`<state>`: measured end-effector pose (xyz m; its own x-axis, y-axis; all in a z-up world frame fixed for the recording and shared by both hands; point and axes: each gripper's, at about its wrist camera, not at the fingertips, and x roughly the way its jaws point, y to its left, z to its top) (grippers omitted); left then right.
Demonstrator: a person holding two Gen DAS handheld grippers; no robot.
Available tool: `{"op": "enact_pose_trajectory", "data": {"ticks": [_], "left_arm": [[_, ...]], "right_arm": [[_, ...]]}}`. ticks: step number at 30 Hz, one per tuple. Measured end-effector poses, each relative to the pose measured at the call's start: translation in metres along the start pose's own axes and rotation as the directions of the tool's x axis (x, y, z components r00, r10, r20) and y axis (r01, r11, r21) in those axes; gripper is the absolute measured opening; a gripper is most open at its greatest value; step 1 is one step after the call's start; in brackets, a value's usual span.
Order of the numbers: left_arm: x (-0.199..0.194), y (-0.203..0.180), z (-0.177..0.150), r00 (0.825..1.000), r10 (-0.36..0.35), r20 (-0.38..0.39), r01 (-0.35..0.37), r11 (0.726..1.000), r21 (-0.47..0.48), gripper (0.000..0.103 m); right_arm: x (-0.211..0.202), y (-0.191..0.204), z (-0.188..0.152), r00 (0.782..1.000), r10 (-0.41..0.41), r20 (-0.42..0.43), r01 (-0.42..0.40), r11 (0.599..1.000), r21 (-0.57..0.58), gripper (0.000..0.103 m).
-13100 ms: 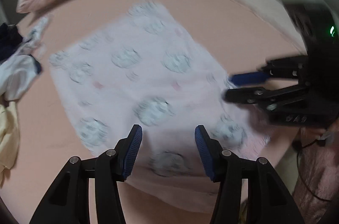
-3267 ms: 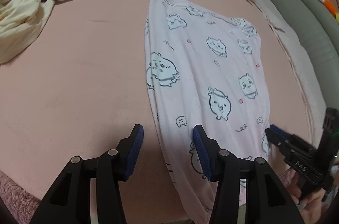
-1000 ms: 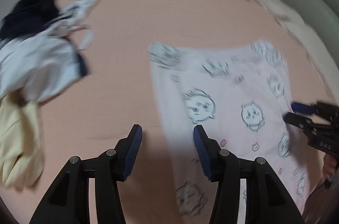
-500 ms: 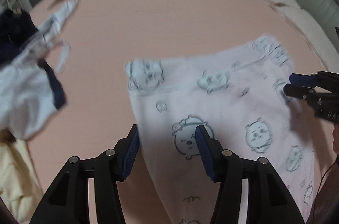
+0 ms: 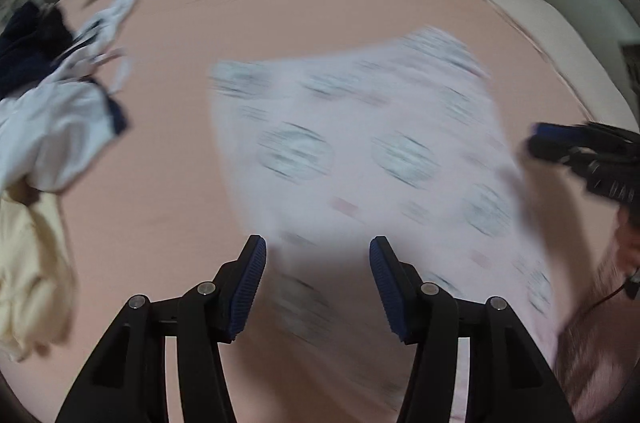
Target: Fold clothes
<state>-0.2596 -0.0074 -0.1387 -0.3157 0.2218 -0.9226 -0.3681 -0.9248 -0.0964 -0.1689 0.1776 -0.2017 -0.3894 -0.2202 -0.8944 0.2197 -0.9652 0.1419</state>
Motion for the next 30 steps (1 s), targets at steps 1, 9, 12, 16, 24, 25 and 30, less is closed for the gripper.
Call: {"op": "enact_pose_trajectory", "data": {"ticks": [1,9,12,16,24,25,30], "left_arm": [[-0.002,-0.011,-0.011,1.0,-0.005,-0.004,0.005,1.0,0.028,0.051],[0.007,-0.032,-0.072,0.995,0.057,-0.081,-0.05,0.994,0.094,0.052],[-0.003,-0.014,-0.09,0.99,0.095,-0.107,-0.09,0.995,0.05,0.055],[-0.022,0.008,-0.106,0.993,0.073,-0.092,-0.081,0.993,-0.081,0.056],[-0.01,-0.017,-0.111,0.997,0.017,-0.069,-0.025,0.994,-0.105,0.056],[-0.005,-0.015,-0.113,0.995,0.031,-0.09,-0.041,0.994,-0.102,0.057],[-0.015,0.005,-0.126,0.985,0.126,-0.118,-0.141,0.982,-0.127,0.057]], "right_arm": [[-0.002,0.012,-0.01,1.0,0.025,-0.008,-0.025,0.999,-0.029,0.038],[0.011,0.05,-0.082,0.999,0.003,-0.033,-0.008,0.99,-0.137,0.038],[0.001,0.031,-0.093,0.997,-0.059,-0.051,0.052,0.991,-0.121,0.038],[-0.014,-0.006,-0.111,0.998,-0.042,-0.052,0.041,0.999,-0.008,0.039],[-0.025,0.026,-0.119,0.999,0.048,-0.016,-0.049,0.997,-0.054,0.041],[-0.017,0.027,-0.122,0.999,0.037,-0.032,-0.039,0.997,-0.062,0.041],[-0.012,0.017,-0.136,0.999,0.012,-0.05,-0.016,0.997,-0.072,0.041]]}}
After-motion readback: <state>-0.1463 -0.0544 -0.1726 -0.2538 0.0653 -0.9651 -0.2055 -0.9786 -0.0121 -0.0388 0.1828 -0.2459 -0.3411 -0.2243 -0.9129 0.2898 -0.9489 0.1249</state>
